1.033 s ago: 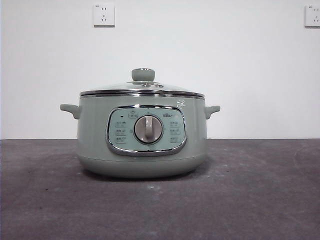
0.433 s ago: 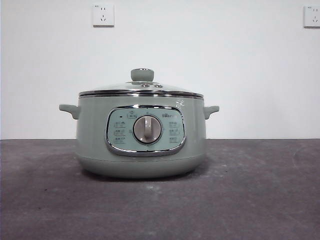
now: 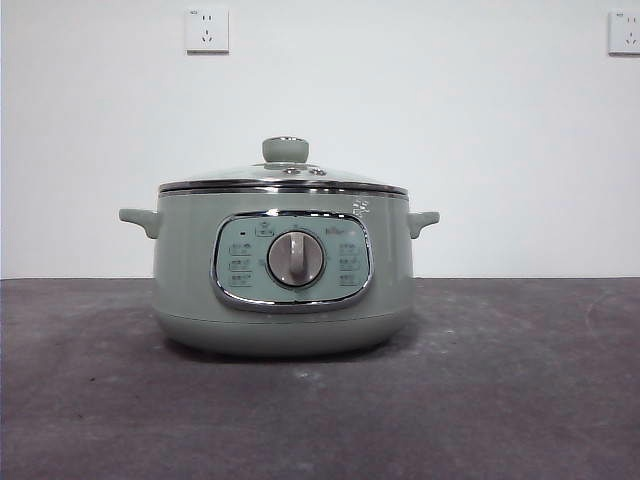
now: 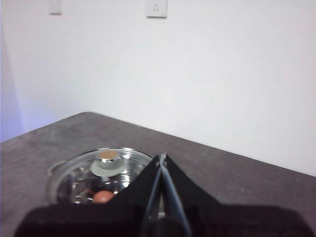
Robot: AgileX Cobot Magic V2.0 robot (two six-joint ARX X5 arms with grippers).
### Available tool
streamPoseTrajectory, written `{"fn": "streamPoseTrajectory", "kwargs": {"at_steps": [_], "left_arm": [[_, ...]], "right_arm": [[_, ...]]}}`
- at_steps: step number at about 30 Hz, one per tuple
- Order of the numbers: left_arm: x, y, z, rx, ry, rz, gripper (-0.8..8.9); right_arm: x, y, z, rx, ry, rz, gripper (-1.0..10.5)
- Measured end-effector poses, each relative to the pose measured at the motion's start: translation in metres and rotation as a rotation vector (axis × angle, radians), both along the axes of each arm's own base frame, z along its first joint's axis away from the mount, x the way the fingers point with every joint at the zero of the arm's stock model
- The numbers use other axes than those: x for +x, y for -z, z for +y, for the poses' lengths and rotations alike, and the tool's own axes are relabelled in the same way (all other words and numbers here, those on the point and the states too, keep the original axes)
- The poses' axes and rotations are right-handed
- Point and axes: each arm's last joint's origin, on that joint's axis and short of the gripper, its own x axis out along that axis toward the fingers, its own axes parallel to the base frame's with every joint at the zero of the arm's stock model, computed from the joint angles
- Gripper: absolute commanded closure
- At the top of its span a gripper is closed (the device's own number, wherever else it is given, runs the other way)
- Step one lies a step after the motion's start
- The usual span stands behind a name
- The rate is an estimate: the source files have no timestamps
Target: Pick up the egg,open the lid,put the egg in the pot,close the lid
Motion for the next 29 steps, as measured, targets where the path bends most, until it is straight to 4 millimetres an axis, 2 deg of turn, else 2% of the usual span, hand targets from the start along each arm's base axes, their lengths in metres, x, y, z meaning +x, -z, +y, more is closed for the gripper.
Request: {"fn": "streamPoseTrajectory", "kwargs": {"at_steps": [7,19,24,29], "left_arm": [[0.0,0.0,0.0,0.0,0.0,0.0,8.16],[0.0,0.0,0.0,0.0,0.0,0.0,8.16],[0.0,0.0,0.0,0.0,0.0,0.0,8.16],[0.0,0.0,0.0,0.0,0.0,0.0,8.16]], "right_arm": [[0.003,0.085,-0.003,0.038,0.112,0.003,9.5],[0.005,0.186,-0.004,0.067,0.149,0.113,9.5],[0.007,0.211,-0.004,0.085,0.154,0.187,9.5],[0.006,0.213,-0.004,0.089,0.159,0.21,9.5]]}}
